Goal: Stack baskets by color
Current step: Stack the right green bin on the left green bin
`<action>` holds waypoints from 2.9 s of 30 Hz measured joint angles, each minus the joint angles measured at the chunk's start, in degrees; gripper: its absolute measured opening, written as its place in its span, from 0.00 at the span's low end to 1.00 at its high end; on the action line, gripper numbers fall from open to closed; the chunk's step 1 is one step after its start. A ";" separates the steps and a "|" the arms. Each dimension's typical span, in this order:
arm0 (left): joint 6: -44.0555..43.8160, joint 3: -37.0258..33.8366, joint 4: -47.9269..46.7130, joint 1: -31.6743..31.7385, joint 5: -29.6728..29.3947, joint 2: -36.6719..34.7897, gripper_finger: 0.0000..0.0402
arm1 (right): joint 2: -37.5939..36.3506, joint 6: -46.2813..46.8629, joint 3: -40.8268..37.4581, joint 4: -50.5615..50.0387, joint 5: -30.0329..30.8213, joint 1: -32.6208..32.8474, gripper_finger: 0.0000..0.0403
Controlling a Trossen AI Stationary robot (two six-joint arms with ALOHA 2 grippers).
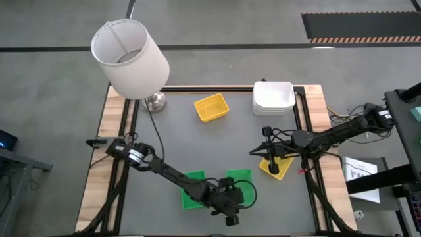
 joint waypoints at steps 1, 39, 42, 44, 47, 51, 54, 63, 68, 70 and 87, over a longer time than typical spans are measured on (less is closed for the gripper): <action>-0.15 -1.02 2.06 0.03 0.00 0.00 0.32 | 0.00 -0.04 0.00 0.00 0.00 0.00 0.03; 13.65 -3.44 -14.31 -7.40 -11.91 -15.43 0.00 | 0.02 -0.06 -0.07 -2.62 0.55 0.00 0.03; 18.11 -3.44 -14.95 -10.28 -15.24 -17.32 0.00 | 0.02 0.00 -0.07 -2.70 0.55 0.00 0.03; 20.51 -3.44 -16.98 -12.10 -15.71 -18.72 0.00 | 0.02 0.26 -0.07 -2.73 0.55 0.00 0.03; 18.48 -3.44 -23.83 -15.17 -17.39 -20.05 0.00 | 0.02 0.50 -0.07 -2.76 0.55 0.00 0.03; 8.89 -3.46 -34.78 -19.12 -22.14 -20.90 0.00 | 0.02 1.41 -0.07 -3.14 0.55 0.00 0.03; 2.42 -3.46 -38.99 -21.18 -25.38 -21.16 0.00 | 0.11 1.75 -0.07 -3.56 0.55 0.00 0.03; -8.52 -7.39 -39.25 -20.72 -27.48 -20.80 0.00 | 0.11 3.37 -0.07 -4.10 0.55 -0.02 0.03; -9.52 -9.57 -36.95 -20.78 -26.25 -20.76 0.00 | 0.11 3.52 -0.07 -5.05 0.55 -0.02 0.03; -9.53 -10.63 -36.07 -20.76 -25.79 -20.76 0.00 | 0.11 3.65 -0.07 -5.20 0.55 -0.02 0.03; -11.05 -17.08 -29.93 -19.63 -23.86 -20.74 0.12 | 0.11 3.65 -0.07 -5.29 0.55 -0.02 0.03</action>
